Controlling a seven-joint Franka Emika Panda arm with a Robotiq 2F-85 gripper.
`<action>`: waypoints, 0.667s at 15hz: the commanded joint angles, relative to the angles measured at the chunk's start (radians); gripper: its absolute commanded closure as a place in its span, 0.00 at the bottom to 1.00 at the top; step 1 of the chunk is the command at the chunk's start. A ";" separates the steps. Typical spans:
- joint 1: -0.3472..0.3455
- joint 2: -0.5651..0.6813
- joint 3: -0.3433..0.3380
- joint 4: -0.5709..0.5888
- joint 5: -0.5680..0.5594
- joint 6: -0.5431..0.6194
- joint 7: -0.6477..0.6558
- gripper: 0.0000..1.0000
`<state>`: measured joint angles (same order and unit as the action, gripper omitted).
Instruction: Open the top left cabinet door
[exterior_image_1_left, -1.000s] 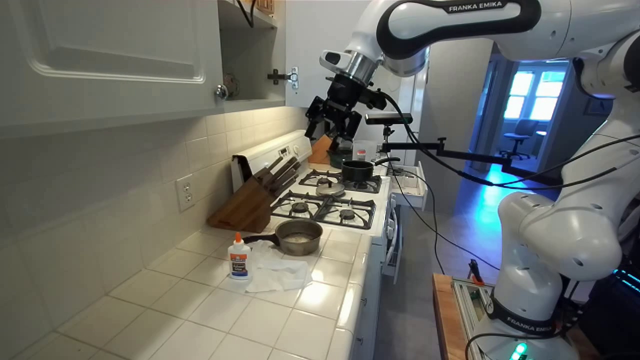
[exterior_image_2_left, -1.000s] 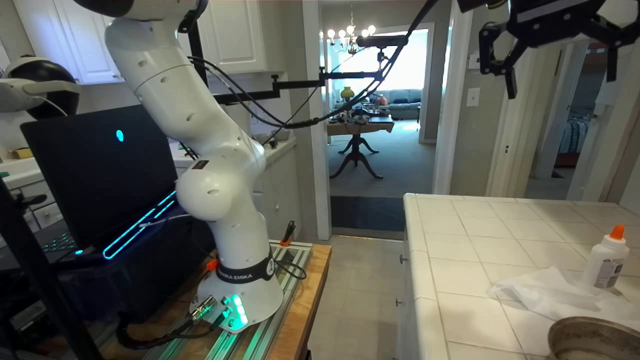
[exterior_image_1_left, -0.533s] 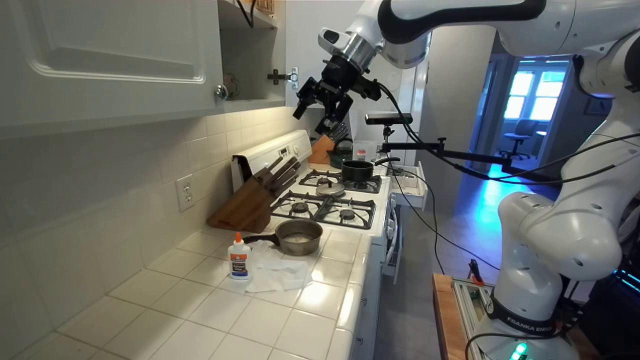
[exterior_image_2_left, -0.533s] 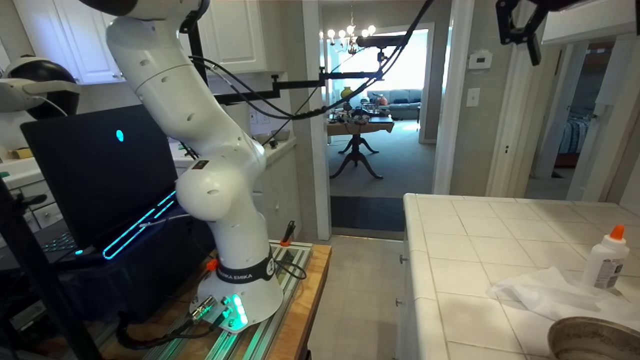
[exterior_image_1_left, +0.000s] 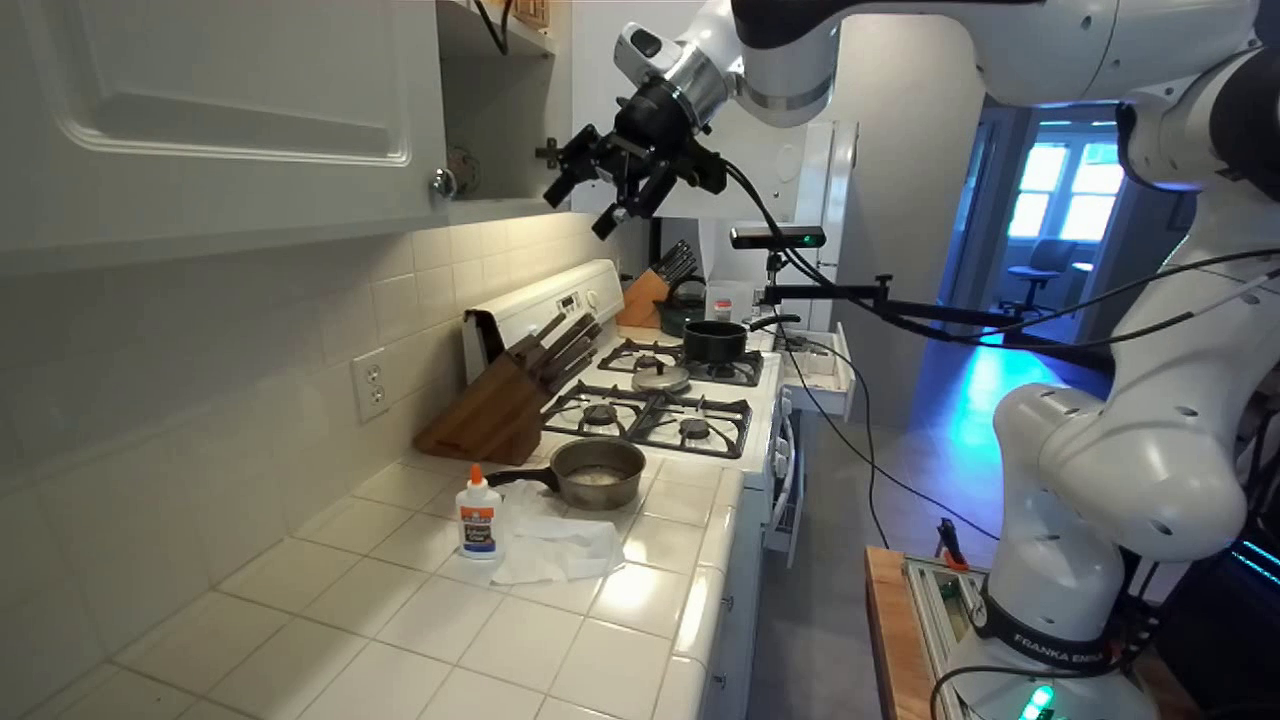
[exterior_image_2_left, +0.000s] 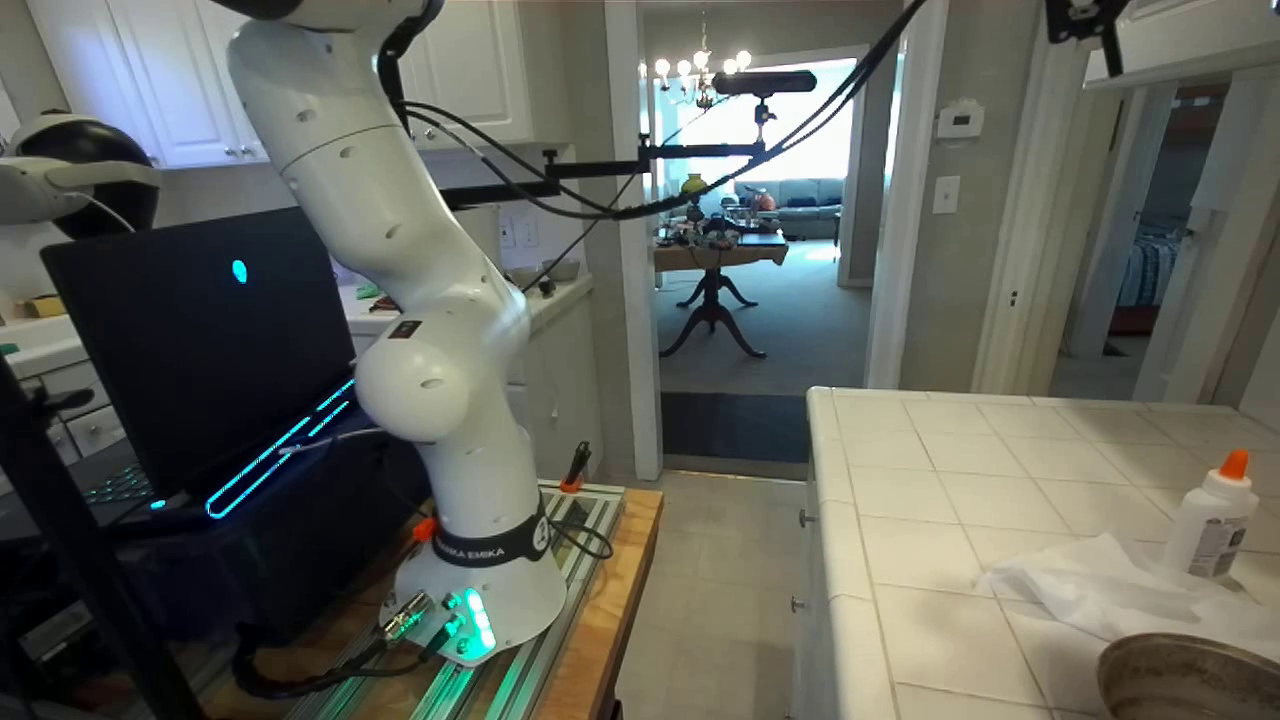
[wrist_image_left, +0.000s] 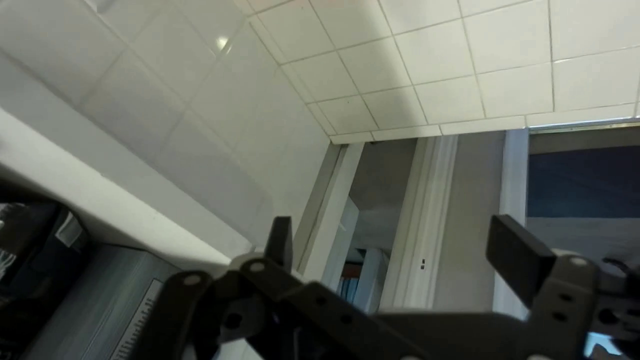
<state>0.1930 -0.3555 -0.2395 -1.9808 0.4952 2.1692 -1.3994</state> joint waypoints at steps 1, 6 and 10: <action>0.000 0.082 -0.005 0.104 0.103 -0.038 -0.101 0.00; -0.027 0.149 0.028 0.183 0.207 -0.054 -0.101 0.00; -0.048 0.188 0.056 0.219 0.273 -0.062 -0.121 0.00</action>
<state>0.1818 -0.2163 -0.2112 -1.8216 0.7049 2.1424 -1.4818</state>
